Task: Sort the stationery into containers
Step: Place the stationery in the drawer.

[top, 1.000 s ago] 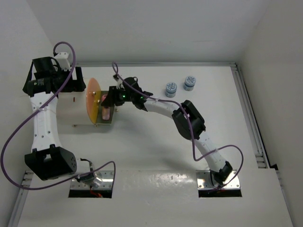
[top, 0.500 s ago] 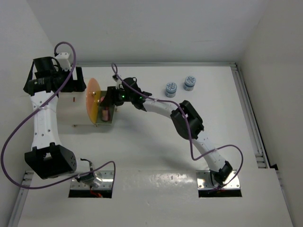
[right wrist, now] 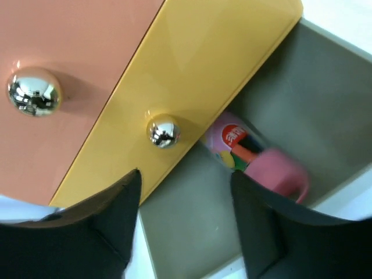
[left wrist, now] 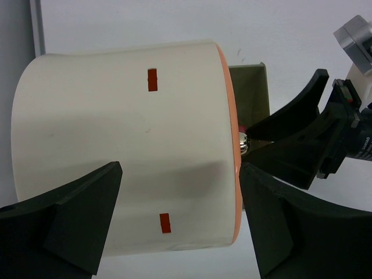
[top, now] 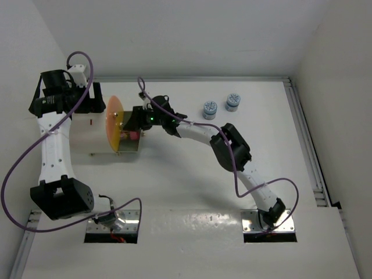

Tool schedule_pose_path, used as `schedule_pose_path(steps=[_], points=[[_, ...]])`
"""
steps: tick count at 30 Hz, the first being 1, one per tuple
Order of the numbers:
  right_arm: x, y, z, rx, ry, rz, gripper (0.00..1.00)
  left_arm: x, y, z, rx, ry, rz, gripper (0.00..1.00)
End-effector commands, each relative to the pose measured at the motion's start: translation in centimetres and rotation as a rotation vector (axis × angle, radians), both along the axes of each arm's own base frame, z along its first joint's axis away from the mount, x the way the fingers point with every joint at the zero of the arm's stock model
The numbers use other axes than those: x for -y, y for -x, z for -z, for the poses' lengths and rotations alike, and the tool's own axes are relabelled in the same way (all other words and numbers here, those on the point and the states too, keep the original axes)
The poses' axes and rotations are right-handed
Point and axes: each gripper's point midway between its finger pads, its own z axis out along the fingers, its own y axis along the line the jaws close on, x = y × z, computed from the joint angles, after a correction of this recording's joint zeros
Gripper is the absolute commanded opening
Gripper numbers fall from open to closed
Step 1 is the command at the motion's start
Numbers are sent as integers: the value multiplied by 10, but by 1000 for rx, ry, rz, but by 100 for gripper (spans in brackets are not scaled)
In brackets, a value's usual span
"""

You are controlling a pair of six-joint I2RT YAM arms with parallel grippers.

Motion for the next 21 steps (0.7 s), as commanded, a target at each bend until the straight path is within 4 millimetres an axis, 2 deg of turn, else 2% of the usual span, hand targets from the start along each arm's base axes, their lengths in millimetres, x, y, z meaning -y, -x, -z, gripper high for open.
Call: schedule_pose_path(steps=[1,3,4,5,6,7,9,11,13,14,16,17,21], points=[[6,-5,-88,109,-126,20,54,-3,-5,-13,51,-8,4,88],[17,-12,-112,116,-156,46,40,-3,-4,-18,61,-17,4,84],[27,-19,-113,108,-147,66,25,-5,-3,-19,64,-24,0,81],[34,-19,-128,105,-160,78,20,-5,-1,-24,77,-32,-2,80],[40,-19,-132,97,-162,81,14,-6,0,-26,82,-40,-1,77],[50,-23,-126,76,-148,95,6,-6,1,-27,87,-46,3,75],[59,-16,-127,23,-131,88,2,-5,5,-27,93,-62,10,67],[63,-11,-121,-28,-110,71,6,-7,9,-20,71,-73,9,64],[66,0,-109,-106,-84,42,17,-9,11,-16,52,-87,5,66],[68,3,-101,-129,-71,41,27,-9,13,-16,48,-93,8,68],[74,8,-79,-202,-44,59,34,-5,14,-17,54,-114,37,73],[74,10,-64,-265,-37,71,36,-2,15,-18,57,-131,57,75],[71,14,-39,-377,-43,70,39,6,13,-8,14,-188,92,92]])
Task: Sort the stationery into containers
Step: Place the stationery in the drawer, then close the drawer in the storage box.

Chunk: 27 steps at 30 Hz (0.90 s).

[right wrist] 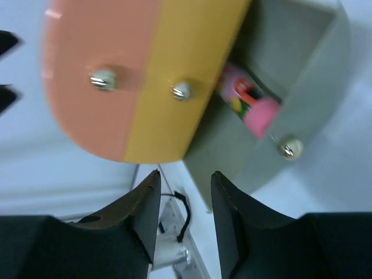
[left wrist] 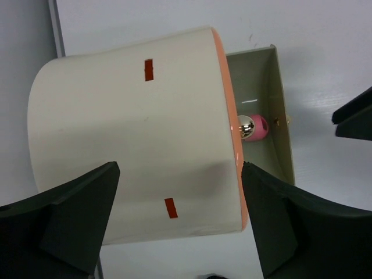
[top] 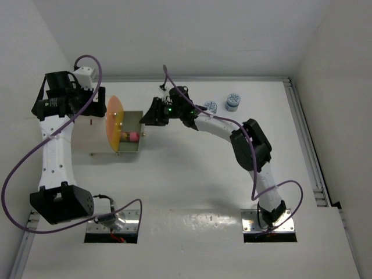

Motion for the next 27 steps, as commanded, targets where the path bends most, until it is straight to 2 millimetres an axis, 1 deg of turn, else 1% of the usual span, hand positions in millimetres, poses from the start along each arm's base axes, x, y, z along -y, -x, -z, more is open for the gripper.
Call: schedule_pose_path(steps=[1,2,3,5,6,7,8,11,14,15,17,18,19,21,23,24,27], points=[[-6,13,22,-130,-15,-22,40,4,2,-2,1,-67,31,95],[-9,14,21,-134,-25,-28,44,4,1,-1,-2,-77,32,96],[-11,13,29,-151,-21,-30,45,7,1,0,-11,-82,42,96],[-13,12,32,-172,-29,-25,48,6,-1,4,-28,-105,39,97],[-14,13,40,-189,-25,-24,49,8,-2,7,-38,-116,42,97],[-14,13,41,-205,-31,-25,49,8,-4,13,-59,-121,32,97],[-16,11,42,-204,-40,-23,49,3,-4,15,-69,-142,11,96],[-17,11,53,-241,-48,-23,49,-1,-5,26,-108,-159,-3,92],[-20,12,62,-261,-55,-22,44,2,-5,37,-148,-155,1,91],[-20,11,64,-271,-58,-17,39,3,-5,39,-152,-152,4,90],[-22,9,69,-284,-74,-13,32,6,-6,41,-148,-146,12,89],[-22,7,69,-301,-85,-5,27,7,-6,41,-146,-143,12,89],[-23,5,71,-301,-96,-3,23,9,-6,42,-147,-143,17,89],[-24,7,69,-311,-114,-11,15,10,-5,43,-152,-141,18,88],[-21,6,67,-309,-126,-16,11,10,-4,46,-157,-147,17,88],[-20,9,69,-317,-124,-15,6,9,-5,46,-159,-148,16,88],[-14,8,72,-340,-131,-1,4,7,-5,47,-160,-148,10,88]])
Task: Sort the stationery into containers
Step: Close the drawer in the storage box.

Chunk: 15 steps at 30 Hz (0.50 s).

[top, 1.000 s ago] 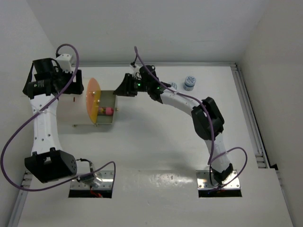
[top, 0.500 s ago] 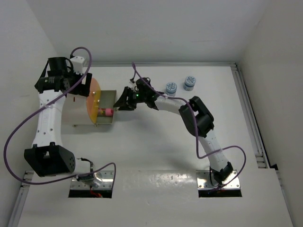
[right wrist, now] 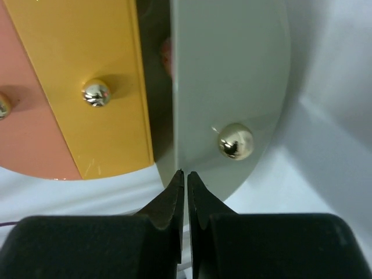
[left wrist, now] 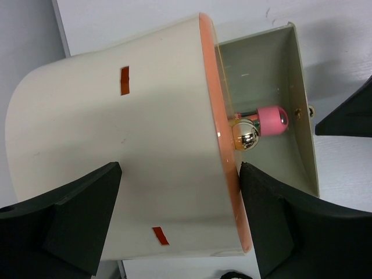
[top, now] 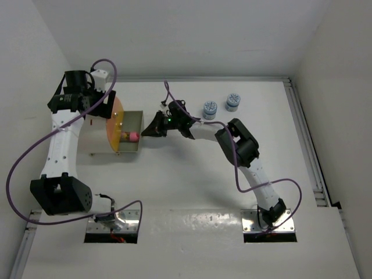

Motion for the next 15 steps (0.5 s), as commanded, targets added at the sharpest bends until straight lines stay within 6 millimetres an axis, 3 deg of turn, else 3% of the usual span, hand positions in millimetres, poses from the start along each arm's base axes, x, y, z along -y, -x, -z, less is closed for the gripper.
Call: schedule_pose_path(steps=[1,8,15], points=[[3,-3,-17,15,-64,8,5,-3,9,16,-61,-6,-19,88],[-4,-11,-2,11,-82,10,11,2,13,27,-88,23,-20,87],[-22,-12,-6,28,-120,14,14,7,17,40,-122,43,-9,87]])
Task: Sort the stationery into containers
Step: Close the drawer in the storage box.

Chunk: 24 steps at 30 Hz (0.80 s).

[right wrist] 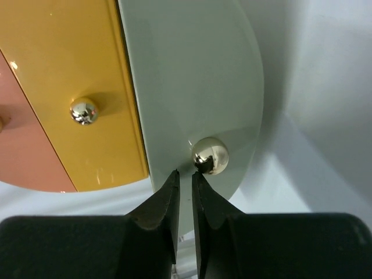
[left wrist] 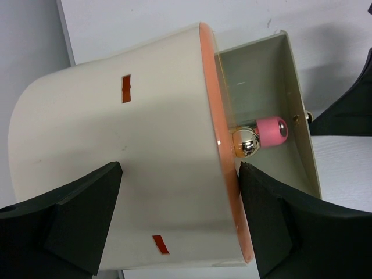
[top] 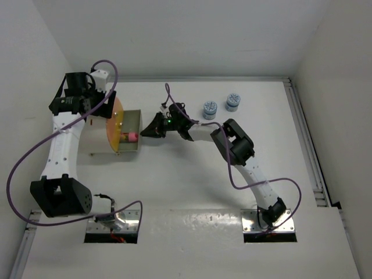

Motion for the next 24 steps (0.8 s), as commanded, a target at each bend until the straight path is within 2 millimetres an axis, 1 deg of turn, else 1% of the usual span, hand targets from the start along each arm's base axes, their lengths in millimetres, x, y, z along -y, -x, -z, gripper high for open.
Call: schedule_pose_path(steps=[1,2,3,4,6,7,10,11,12,18,19,21,22,23,24], points=[[-20,-8,-31,74,-86,8,14,6,21,38,-152,48,-15,87],[-23,-7,-26,68,-82,7,15,7,21,39,-155,52,-14,87],[-24,-8,-25,68,-84,10,15,8,21,41,-159,51,-10,87],[-27,-10,-32,85,-99,9,17,9,22,43,-164,52,-8,86],[-32,-7,-32,93,-109,-3,22,9,24,47,-174,55,-7,86],[-35,-7,-40,114,-127,-10,25,11,25,49,-179,56,-3,86],[-41,-5,-47,132,-147,-21,27,12,26,54,-190,59,0,85],[-43,-4,-43,125,-145,-20,27,12,26,55,-191,62,-1,85],[-46,-4,-46,128,-152,-24,28,12,25,55,-190,62,0,85],[-61,3,-42,145,-173,-28,31,15,26,61,-207,75,7,85],[-63,4,-40,146,-175,-26,31,14,26,62,-207,73,4,85],[-65,5,-42,144,-190,-24,26,14,26,62,-209,71,4,85],[-64,6,-45,152,-200,-27,23,14,25,63,-212,71,6,85],[-63,7,-46,161,-209,-28,17,14,26,64,-215,72,6,84],[-62,7,-53,170,-216,-27,14,14,25,63,-212,70,9,84]])
